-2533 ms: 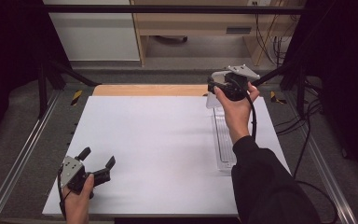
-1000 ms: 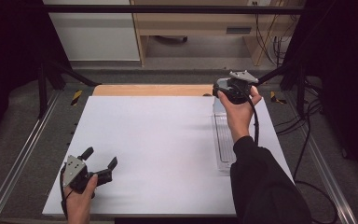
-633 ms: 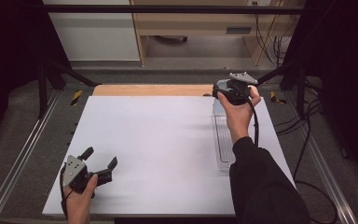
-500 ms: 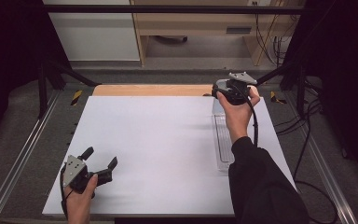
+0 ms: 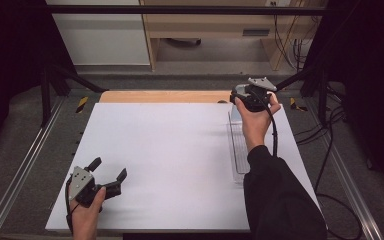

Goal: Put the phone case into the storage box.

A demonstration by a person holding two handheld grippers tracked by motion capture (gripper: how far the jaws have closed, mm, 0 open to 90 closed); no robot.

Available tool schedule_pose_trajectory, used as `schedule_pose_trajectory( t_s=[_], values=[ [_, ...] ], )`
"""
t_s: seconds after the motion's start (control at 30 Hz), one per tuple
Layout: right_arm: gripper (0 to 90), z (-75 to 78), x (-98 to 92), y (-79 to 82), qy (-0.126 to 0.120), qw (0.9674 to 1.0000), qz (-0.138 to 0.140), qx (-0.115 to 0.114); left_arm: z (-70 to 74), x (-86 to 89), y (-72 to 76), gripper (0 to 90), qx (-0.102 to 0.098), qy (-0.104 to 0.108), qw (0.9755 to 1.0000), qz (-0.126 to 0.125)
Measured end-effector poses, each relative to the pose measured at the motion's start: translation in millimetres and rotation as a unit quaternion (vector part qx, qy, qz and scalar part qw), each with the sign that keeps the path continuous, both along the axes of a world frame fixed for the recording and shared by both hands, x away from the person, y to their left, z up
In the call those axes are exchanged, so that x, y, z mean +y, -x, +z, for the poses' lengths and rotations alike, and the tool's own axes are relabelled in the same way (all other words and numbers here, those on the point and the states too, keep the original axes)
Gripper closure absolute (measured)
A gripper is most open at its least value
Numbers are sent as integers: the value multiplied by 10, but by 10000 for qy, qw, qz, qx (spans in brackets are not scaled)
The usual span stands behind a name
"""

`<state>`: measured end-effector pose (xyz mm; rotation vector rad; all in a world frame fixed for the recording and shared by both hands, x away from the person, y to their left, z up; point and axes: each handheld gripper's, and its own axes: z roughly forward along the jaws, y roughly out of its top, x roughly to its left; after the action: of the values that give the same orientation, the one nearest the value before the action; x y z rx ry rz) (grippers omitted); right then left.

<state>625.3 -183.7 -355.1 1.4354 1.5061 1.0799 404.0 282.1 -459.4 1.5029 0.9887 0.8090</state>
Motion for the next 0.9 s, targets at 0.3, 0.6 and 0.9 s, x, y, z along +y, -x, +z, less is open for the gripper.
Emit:
schedule_pose_trajectory(
  t_s=[0.3,0.6,0.9],
  values=[
    [175,-97,32,-70,52,9999,-154,-21,-1,5,-1,18,3,1,10000,-9],
    [175,-231,4,-128,-118,9995,-299,27,-3,0,-1,18,23,-10,10000,-20],
    [175,-312,1,-154,-8,9994,-336,85,-2,-1,1,18,13,10,10000,-20]
  ],
)
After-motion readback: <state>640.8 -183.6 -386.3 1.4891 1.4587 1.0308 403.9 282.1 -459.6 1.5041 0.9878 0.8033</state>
